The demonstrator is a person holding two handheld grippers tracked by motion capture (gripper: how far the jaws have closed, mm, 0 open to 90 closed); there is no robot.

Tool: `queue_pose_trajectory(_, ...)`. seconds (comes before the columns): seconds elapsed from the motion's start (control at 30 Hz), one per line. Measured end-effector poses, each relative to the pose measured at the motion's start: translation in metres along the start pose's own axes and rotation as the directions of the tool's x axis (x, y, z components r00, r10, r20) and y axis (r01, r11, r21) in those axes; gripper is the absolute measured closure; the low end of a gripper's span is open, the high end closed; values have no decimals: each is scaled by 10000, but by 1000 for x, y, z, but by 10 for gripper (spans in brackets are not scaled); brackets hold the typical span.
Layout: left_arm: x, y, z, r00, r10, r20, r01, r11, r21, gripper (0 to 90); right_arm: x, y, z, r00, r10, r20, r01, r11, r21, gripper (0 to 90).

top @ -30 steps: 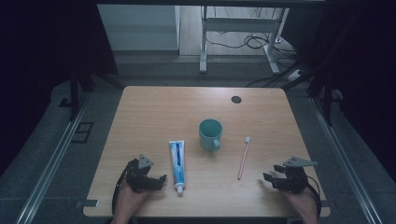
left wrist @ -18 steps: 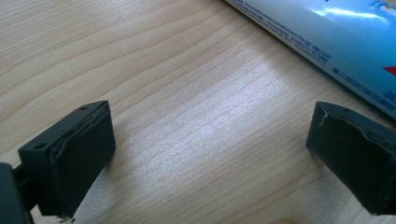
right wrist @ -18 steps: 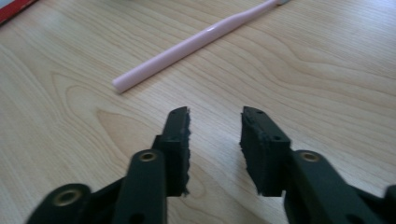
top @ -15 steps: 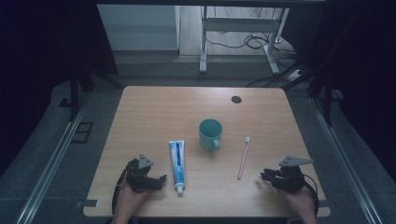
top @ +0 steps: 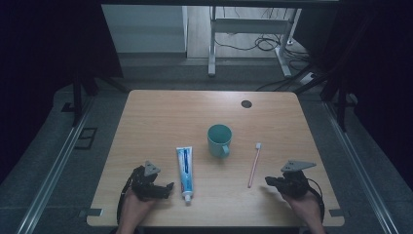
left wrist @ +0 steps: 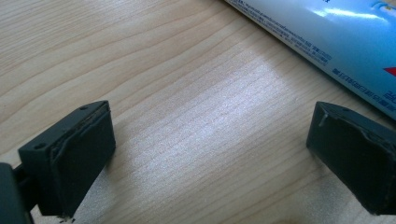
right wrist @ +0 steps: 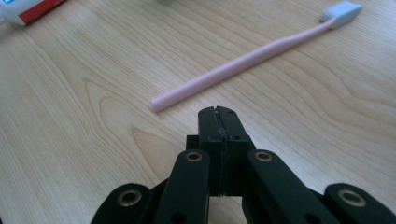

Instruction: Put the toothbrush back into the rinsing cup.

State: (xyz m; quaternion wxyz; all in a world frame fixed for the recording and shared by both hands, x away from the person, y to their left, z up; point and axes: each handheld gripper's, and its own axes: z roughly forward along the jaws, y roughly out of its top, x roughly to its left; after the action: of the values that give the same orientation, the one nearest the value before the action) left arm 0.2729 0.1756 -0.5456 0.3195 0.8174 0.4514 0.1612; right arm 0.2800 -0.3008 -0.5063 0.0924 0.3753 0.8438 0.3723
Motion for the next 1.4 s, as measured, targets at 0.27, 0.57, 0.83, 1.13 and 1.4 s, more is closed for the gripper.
queue_pose_trajectory(0.27,0,0,0,10000,-12,0,12,10000,-2,12,9,16,10,9991,-243,-353,242,9997,-35,897)
queue_pose_trajectory(0.57,0,0,0,10000,-27,-8,27,10000,-1,12,17,30,25,9972,-514,-551,511,9987,-67,897)
queue_pose_trajectory(0.83,0,0,0,10000,-24,-9,24,10000,-1,12,22,35,43,9953,-759,-593,773,9968,210,896)
queue_pose_trajectory(1.13,0,0,0,10000,-20,-9,20,10000,-2,12,22,29,54,9959,-741,-527,764,9961,442,893)
queue_pose_trajectory(1.4,0,0,0,10000,-20,-9,20,10000,-2,12,15,22,46,9975,-606,-360,620,9972,414,884)
